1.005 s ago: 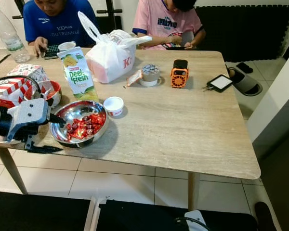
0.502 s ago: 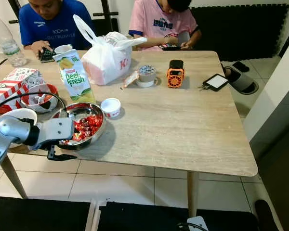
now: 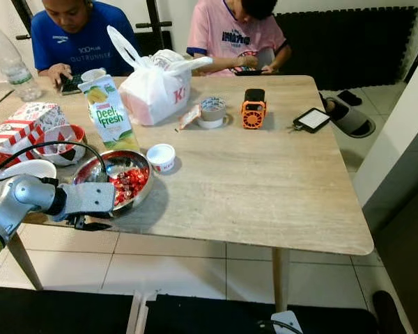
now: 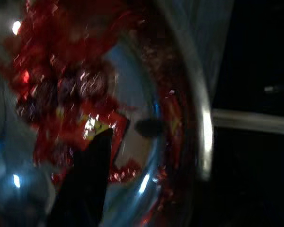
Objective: Restocking fridge
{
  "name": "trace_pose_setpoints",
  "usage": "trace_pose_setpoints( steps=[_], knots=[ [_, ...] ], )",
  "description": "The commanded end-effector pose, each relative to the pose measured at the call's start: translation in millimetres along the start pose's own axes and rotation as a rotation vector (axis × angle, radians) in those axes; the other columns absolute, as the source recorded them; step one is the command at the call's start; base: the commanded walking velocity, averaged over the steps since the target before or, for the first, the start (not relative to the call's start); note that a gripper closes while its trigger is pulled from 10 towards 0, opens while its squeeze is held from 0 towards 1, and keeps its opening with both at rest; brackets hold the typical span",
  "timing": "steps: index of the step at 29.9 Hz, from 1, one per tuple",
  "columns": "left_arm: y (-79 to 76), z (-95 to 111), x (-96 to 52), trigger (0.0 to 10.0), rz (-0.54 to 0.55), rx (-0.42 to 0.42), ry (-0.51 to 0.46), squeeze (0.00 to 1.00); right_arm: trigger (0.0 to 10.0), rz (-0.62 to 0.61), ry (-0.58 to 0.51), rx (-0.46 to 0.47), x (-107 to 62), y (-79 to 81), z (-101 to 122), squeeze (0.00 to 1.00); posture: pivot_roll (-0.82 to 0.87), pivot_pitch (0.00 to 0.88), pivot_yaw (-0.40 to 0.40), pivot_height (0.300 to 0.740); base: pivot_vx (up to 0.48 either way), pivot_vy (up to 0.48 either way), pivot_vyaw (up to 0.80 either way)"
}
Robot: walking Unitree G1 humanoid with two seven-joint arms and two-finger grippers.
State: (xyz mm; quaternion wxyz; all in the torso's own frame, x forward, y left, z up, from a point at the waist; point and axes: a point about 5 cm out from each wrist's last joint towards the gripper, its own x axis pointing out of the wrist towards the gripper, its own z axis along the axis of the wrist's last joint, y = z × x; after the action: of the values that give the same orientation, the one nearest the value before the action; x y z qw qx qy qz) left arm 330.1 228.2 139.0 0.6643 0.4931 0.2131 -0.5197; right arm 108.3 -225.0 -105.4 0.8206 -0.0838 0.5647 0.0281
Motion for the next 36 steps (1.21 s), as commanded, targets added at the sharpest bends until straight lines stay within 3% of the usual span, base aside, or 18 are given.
trace_pose_setpoints(
  steps=[1, 13, 23, 30, 32, 36],
  knots=[
    [-5.6, -1, 9.0, 0.0, -0.032, 0.007, 0.018, 0.0, 10.0, 0.015, 0.0, 0.02, 0.9, 7.0, 0, 0.0, -0.08, 0.021, 0.098, 0.74, 0.0, 0.0, 0.0],
    [0.7, -3, 11.9, 0.0, 0.014, 0.039, 0.051, 0.0, 10.0, 0.007, -0.008, 0.027, 1.1, 5.2, 3, 0.0, -0.09, 0.008, 0.1, 0.74, 0.0, 0.0, 0.0],
    [2.2, 3, 8.7, 0.0, 0.015, 0.058, 0.002, 0.0, 10.0, 0.009, -0.015, 0.027, 1.6, 5.0, 6, 0.0, -0.08, 0.0, 0.097, 0.74, 0.0, 0.0, 0.0],
    [-12.0, 26, 6.9, 0.0, -0.075, 0.11, -0.154, 0.0, 10.0, 0.012, -0.024, 0.016, 2.5, 6.2, 13, 0.0, -0.07, 0.0, 0.087, 0.74, 0.0, 0.0, 0.0],
    [-23.5, 40, 5.2, 0.0, -0.135, 0.135, -0.217, 0.0, 10.0, 0.014, -0.028, 0.009, 3.0, 6.8, 16, 0.0, -0.06, 0.0, 0.085, 0.74, 0.0, 0.0, 0.0],
    [-39.7, 44, 4.7, 0.0, -0.173, 0.172, -0.208, 0.0, 10.0, 0.017, -0.036, 0.003, 3.5, 7.6, 21, 0.0, -0.05, 0.0, 0.085, 0.74, 0.0, 0.0, 0.0]
  ],
)
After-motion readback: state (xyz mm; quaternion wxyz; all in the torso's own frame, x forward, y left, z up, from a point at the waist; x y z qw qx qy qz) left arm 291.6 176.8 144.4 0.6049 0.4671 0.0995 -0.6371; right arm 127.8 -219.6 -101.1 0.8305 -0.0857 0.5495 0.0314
